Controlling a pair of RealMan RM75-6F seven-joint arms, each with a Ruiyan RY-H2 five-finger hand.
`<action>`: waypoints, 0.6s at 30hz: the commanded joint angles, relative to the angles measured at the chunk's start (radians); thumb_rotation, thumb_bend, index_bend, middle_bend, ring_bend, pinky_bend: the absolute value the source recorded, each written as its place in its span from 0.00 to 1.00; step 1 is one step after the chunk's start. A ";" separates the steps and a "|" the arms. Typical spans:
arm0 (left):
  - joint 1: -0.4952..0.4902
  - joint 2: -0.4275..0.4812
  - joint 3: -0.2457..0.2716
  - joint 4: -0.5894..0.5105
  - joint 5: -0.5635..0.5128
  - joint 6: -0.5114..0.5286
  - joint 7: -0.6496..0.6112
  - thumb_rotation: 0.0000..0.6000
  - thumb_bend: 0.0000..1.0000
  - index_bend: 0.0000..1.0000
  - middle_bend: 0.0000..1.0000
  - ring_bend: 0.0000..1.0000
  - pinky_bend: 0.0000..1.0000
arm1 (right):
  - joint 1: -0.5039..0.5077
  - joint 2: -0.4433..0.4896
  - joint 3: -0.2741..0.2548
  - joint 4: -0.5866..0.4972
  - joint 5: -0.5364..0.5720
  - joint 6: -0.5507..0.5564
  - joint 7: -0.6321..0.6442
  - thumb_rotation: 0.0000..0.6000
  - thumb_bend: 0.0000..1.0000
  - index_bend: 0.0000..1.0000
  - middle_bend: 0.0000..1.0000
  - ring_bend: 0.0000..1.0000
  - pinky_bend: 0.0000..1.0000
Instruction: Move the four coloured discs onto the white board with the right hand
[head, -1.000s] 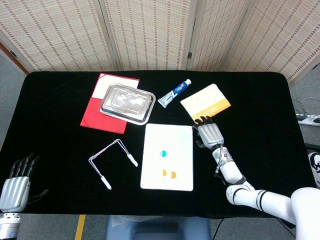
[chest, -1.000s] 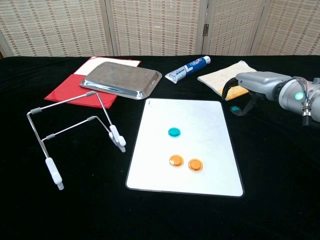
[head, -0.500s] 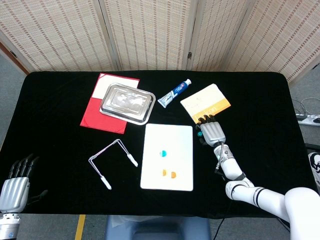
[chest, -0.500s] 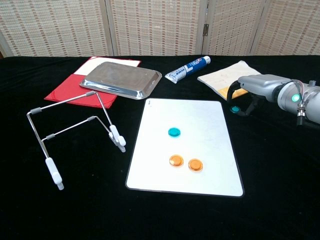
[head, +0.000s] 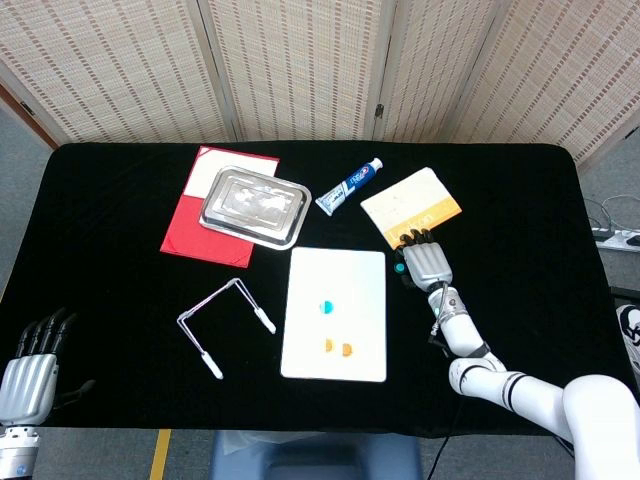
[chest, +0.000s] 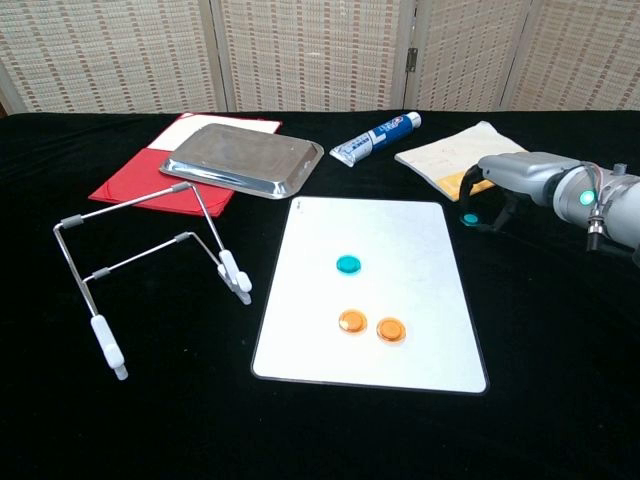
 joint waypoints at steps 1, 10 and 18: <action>0.000 0.000 0.000 0.000 0.000 0.000 0.000 1.00 0.14 0.07 0.00 0.05 0.00 | 0.001 -0.003 0.001 0.004 0.003 -0.003 -0.003 1.00 0.44 0.40 0.17 0.00 0.00; 0.000 -0.001 0.001 0.002 -0.003 -0.003 0.000 1.00 0.14 0.07 0.00 0.05 0.00 | 0.010 -0.021 0.008 0.031 0.016 -0.018 -0.015 1.00 0.44 0.44 0.18 0.00 0.00; 0.002 -0.001 0.001 0.003 -0.006 -0.003 0.001 1.00 0.14 0.07 0.00 0.05 0.00 | 0.008 -0.021 0.014 0.031 0.012 -0.015 -0.010 1.00 0.45 0.49 0.21 0.00 0.00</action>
